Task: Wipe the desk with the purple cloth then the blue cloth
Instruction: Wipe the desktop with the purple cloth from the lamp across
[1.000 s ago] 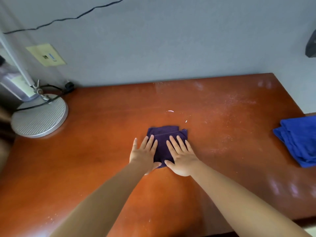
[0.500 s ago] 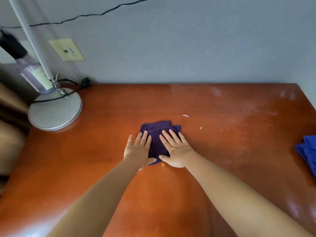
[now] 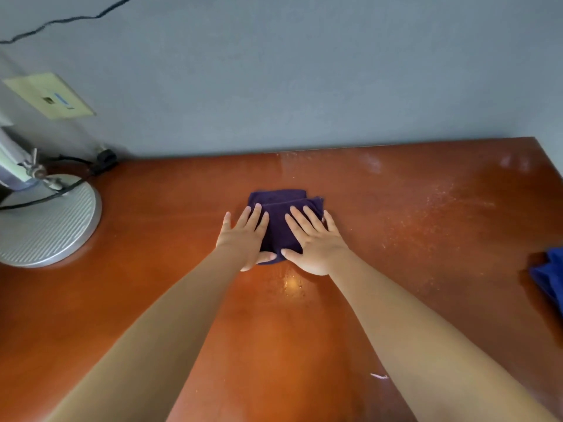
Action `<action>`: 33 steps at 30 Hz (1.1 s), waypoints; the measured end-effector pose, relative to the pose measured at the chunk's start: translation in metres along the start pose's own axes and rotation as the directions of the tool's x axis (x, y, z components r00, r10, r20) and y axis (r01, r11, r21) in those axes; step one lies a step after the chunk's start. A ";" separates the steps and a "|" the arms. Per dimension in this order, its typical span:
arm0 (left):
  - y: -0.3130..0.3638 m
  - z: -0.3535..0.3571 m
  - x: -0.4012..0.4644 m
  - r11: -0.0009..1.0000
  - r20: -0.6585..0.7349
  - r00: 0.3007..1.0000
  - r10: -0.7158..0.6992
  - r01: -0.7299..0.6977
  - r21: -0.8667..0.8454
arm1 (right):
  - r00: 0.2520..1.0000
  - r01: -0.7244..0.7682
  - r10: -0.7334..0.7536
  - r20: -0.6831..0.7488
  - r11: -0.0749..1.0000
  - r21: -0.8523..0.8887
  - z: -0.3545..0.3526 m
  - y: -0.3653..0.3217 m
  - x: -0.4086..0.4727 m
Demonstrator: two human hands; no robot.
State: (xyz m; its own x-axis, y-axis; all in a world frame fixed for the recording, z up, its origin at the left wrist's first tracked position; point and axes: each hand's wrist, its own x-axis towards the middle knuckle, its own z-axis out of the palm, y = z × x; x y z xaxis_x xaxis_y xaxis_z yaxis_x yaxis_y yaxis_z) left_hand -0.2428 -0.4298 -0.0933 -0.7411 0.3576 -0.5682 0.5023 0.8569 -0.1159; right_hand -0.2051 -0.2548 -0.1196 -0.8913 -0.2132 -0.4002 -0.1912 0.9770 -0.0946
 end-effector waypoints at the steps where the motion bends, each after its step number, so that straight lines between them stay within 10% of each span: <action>1: 0.007 -0.003 0.003 1.000 -0.004 1.000 0.013 -0.013 0.002 | 1.000 -0.015 0.015 0.001 1.000 0.003 0.001 0.007 -0.003; 12: 0.076 -0.006 -0.008 0.990 -0.001 0.993 0.121 -0.120 0.071 | 0.987 -0.161 0.161 0.021 0.987 0.029 0.023 0.039 -0.070; 33: 0.037 0.024 -0.052 0.997 0.029 1.000 0.004 -0.007 0.073 | 1.000 -0.001 0.000 -0.007 0.999 -0.034 0.027 -0.018 -0.064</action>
State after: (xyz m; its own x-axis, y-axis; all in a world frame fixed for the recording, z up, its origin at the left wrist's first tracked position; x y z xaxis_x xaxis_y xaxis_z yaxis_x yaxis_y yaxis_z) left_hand -0.1749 -0.4253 -0.0881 -0.7254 0.3504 -0.5925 0.5383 0.8252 -0.1711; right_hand -0.1339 -0.2586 -0.1170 -0.8943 -0.2128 -0.3937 -0.2045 0.9768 -0.0634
